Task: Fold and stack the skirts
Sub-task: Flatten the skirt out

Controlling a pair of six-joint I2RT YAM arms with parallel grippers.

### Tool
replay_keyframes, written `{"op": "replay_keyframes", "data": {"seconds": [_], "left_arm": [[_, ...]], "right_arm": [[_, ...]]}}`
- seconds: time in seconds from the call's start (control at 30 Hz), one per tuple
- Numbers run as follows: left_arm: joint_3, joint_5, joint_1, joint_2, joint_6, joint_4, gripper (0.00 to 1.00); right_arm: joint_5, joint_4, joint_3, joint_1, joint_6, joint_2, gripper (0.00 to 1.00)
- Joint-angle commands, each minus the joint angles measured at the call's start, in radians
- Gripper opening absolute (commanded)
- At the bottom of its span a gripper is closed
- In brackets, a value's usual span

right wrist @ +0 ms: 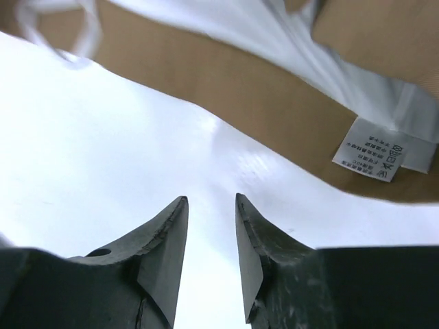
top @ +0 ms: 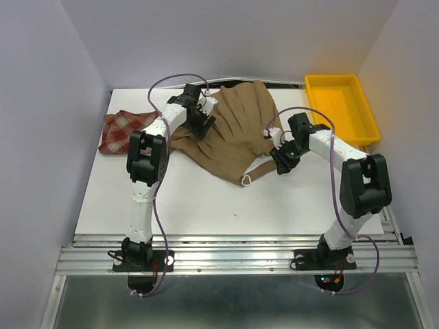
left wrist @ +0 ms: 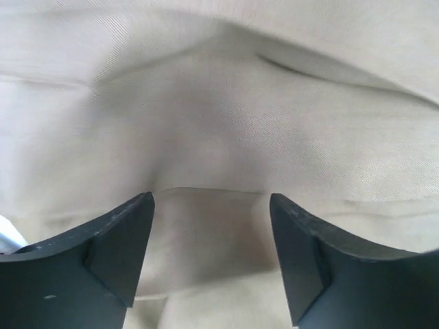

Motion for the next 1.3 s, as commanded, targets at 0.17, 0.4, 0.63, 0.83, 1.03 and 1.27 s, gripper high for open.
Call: {"op": "replay_keyframes", "data": {"seconds": [0.17,0.4,0.63,0.83,1.03,1.27], "left_arm": [[-0.376,-0.050,-0.140,-0.547,-0.020,0.154,0.86],[-0.569,-0.230,-0.429,-0.650,-0.180,0.179,0.87],[-0.616,-0.352,-0.595,-0.572,-0.232,0.235,0.87],[-0.604,-0.408,-0.638,-0.509,-0.270,0.274,0.88],[-0.595,-0.392,-0.647,-0.452,-0.269,0.294,0.87],[-0.633,-0.542,-0.645,-0.383,-0.278,0.323,0.83]], "right_arm": [[0.112,0.204,0.034,0.009,0.317,-0.292,0.61],[0.332,0.308,-0.012,0.000,0.235,-0.197,0.59],[0.381,0.454,-0.026,0.000,0.238,-0.080,0.59],[0.413,0.531,-0.049,-0.009,0.255,-0.030,0.55],[0.413,0.571,-0.089,-0.027,0.257,-0.022,0.38],[0.409,0.571,-0.088,-0.036,0.269,-0.030,0.22]]}}
